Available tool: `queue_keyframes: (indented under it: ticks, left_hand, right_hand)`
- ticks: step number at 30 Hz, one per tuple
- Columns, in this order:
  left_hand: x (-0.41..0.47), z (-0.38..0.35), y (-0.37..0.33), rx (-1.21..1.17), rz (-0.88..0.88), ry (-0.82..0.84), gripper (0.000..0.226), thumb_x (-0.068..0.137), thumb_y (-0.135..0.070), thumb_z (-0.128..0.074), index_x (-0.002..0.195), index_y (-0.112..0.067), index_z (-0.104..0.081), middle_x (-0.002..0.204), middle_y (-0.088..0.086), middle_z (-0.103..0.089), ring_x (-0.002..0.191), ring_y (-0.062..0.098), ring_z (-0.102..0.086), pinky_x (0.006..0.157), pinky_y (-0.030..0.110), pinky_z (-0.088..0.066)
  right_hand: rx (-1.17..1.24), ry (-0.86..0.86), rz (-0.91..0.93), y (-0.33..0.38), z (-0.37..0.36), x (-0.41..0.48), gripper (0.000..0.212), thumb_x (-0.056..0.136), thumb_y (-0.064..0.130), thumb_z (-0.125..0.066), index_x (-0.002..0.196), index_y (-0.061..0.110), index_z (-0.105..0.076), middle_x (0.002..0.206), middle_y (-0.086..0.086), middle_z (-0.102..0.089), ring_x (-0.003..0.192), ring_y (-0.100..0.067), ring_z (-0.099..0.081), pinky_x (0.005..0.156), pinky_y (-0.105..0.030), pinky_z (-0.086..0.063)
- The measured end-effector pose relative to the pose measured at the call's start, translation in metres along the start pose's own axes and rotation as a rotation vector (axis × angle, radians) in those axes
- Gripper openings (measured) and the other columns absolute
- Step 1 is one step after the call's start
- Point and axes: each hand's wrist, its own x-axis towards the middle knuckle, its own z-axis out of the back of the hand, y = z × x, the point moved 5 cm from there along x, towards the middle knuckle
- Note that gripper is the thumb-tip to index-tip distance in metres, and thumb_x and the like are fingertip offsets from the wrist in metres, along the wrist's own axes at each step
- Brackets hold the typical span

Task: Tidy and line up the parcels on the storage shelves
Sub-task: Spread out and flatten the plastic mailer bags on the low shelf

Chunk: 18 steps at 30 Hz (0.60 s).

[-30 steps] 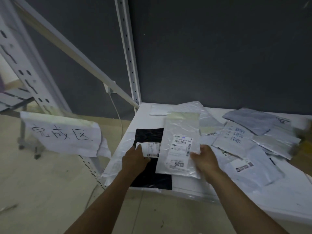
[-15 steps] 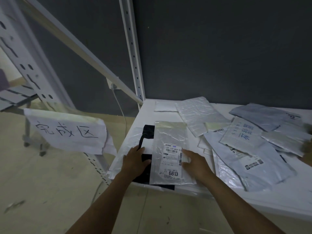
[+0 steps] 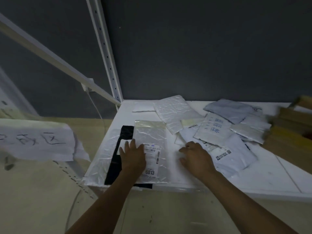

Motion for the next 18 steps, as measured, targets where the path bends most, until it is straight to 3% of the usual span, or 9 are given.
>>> queue_keyframes:
  ticks: [2,4,6,9,11,13,15,16,18]
  left_hand:
    - [0.005,0.000,-0.022,-0.019,-0.058,-0.045,0.049,0.100,-0.029,-0.038,0.148,-0.025,-0.029,0.161,0.007,-0.009,0.148,0.031,-0.004,0.119,0.050,-0.005]
    - [0.008,-0.002,-0.044,-0.116,-0.114,-0.049,0.050,0.101,-0.037,-0.036,0.149,-0.024,-0.029,0.161,0.005,-0.012,0.148,0.028,-0.008,0.120,0.046,-0.010]
    - [0.010,-0.007,-0.063,-0.190,-0.129,-0.021,0.055,0.101,-0.045,-0.035,0.151,-0.025,-0.027,0.161,0.003,-0.013,0.148,0.026,-0.007,0.120,0.043,-0.009]
    - [0.011,-0.018,-0.078,-0.178,-0.122,0.001,0.060,0.099,-0.052,-0.034,0.152,-0.026,-0.023,0.161,0.003,-0.011,0.148,0.026,-0.005,0.120,0.044,-0.008]
    - [0.010,-0.025,-0.079,-0.135,-0.122,0.017,0.061,0.098,-0.054,-0.034,0.152,-0.027,-0.023,0.161,0.004,-0.011,0.148,0.027,-0.004,0.120,0.046,-0.008]
    - [0.008,-0.034,-0.078,-0.059,-0.134,0.044,0.066,0.094,-0.062,-0.028,0.151,-0.028,-0.024,0.161,0.004,-0.010,0.148,0.028,-0.003,0.119,0.047,-0.007]
    - [0.005,-0.038,-0.080,-0.020,-0.150,0.041,0.088,0.078,-0.074,-0.007,0.151,-0.028,-0.025,0.161,0.004,-0.010,0.148,0.030,-0.003,0.118,0.048,-0.005]
    - [0.005,-0.040,-0.080,-0.019,-0.153,0.040,0.098,0.068,-0.073,0.002,0.150,-0.027,-0.026,0.161,0.005,-0.011,0.148,0.030,-0.003,0.118,0.048,-0.005]
    - [0.005,-0.041,-0.081,-0.036,-0.146,0.043,0.103,0.064,-0.072,0.004,0.150,-0.026,-0.027,0.161,0.006,-0.011,0.148,0.031,-0.003,0.118,0.049,-0.005]
  right_hand:
    - [-0.040,-0.122,-0.040,-0.032,0.009,-0.009,0.030,0.080,0.020,-0.067,0.108,0.012,-0.070,0.115,-0.012,-0.060,0.104,-0.034,-0.057,0.082,-0.038,-0.048]
    - [-0.059,-0.173,-0.123,-0.061,0.009,-0.011,0.032,0.065,0.012,-0.078,0.096,0.008,-0.072,0.099,-0.016,-0.066,0.090,-0.037,-0.064,0.072,-0.040,-0.052]
    - [-0.022,-0.194,-0.211,-0.079,0.008,-0.008,0.039,0.064,0.016,-0.083,0.099,0.008,-0.069,0.099,-0.015,-0.066,0.087,-0.035,-0.064,0.071,-0.039,-0.052]
    - [-0.045,-0.391,-0.209,-0.094,0.018,-0.001,0.039,0.060,0.013,-0.085,0.094,0.008,-0.067,0.090,-0.014,-0.062,0.076,-0.032,-0.060,0.062,-0.036,-0.049]
    - [-0.086,-0.486,-0.257,-0.109,0.020,0.003,0.046,0.061,0.013,-0.085,0.103,0.009,-0.065,0.102,-0.016,-0.062,0.088,-0.034,-0.059,0.070,-0.040,-0.049]
    - [-0.104,-0.455,-0.335,-0.127,0.015,0.007,0.059,0.073,0.020,-0.078,0.127,0.012,-0.057,0.130,-0.017,-0.055,0.119,-0.037,-0.050,0.094,-0.046,-0.043]
    - [-0.083,-0.282,-0.354,-0.138,0.005,0.013,0.061,0.091,0.031,-0.059,0.146,0.016,-0.037,0.144,-0.011,-0.045,0.135,-0.033,-0.038,0.108,-0.044,-0.031]
    - [-0.083,-0.198,-0.362,-0.142,-0.001,0.016,0.058,0.096,0.034,-0.051,0.147,0.016,-0.032,0.140,-0.010,-0.049,0.130,-0.030,-0.044,0.104,-0.039,-0.035]
    - [-0.101,-0.156,-0.347,-0.142,-0.002,0.018,0.043,0.095,0.030,-0.054,0.133,0.012,-0.046,0.111,-0.009,-0.065,0.100,-0.027,-0.061,0.076,-0.032,-0.045]
